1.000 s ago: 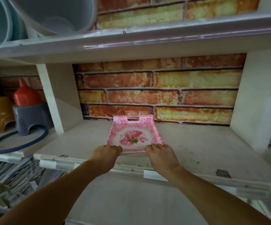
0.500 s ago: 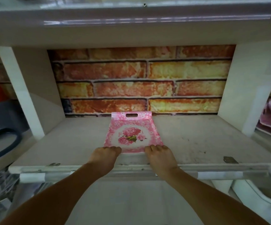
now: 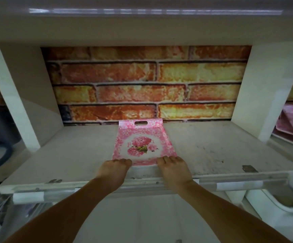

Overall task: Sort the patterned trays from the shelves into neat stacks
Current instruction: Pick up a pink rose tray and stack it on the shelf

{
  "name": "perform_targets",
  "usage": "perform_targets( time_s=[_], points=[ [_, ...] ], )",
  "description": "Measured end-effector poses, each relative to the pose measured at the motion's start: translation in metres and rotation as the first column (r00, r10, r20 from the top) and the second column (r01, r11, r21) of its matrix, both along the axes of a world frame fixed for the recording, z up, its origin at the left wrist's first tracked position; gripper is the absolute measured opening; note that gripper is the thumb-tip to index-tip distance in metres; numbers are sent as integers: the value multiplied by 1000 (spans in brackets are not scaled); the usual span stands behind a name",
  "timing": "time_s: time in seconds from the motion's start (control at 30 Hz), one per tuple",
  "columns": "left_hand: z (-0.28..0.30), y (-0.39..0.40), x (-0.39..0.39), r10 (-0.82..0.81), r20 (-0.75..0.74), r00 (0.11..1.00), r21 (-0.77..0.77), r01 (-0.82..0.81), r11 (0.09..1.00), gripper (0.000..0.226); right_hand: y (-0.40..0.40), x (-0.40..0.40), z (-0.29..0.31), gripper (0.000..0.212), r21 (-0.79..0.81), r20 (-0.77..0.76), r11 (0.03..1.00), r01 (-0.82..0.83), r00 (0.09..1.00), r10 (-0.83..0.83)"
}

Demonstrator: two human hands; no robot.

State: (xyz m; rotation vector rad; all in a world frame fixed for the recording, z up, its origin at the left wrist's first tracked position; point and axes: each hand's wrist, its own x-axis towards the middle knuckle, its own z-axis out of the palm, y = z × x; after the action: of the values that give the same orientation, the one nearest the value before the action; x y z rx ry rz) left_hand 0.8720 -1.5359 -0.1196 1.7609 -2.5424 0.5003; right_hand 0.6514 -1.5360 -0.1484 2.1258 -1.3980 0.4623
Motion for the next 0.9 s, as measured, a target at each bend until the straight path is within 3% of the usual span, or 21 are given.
perform_targets(
  time_s=[0.27, 0.43, 0.7, 0.9],
  points=[
    [14, 4, -7, -5, -31, 1000, 101, 8, 995, 28, 8, -2, 2, 47, 82, 34, 997, 8, 999, -11],
    [23, 3, -32, -81, -66, 995, 99, 87, 991, 62, 32, -26, 12, 52, 92, 86, 995, 32, 995, -40],
    [42, 28, -148, -311, -101, 945, 60, 318, 946, 72, 105, -123, 35, 60, 175, 88, 950, 258, 957, -276],
    [51, 64, -240, -450, -119, 885, 59, 459, 886, 77, 180, -218, 51, 65, 245, 123, 857, 454, 862, -492]
  ],
)
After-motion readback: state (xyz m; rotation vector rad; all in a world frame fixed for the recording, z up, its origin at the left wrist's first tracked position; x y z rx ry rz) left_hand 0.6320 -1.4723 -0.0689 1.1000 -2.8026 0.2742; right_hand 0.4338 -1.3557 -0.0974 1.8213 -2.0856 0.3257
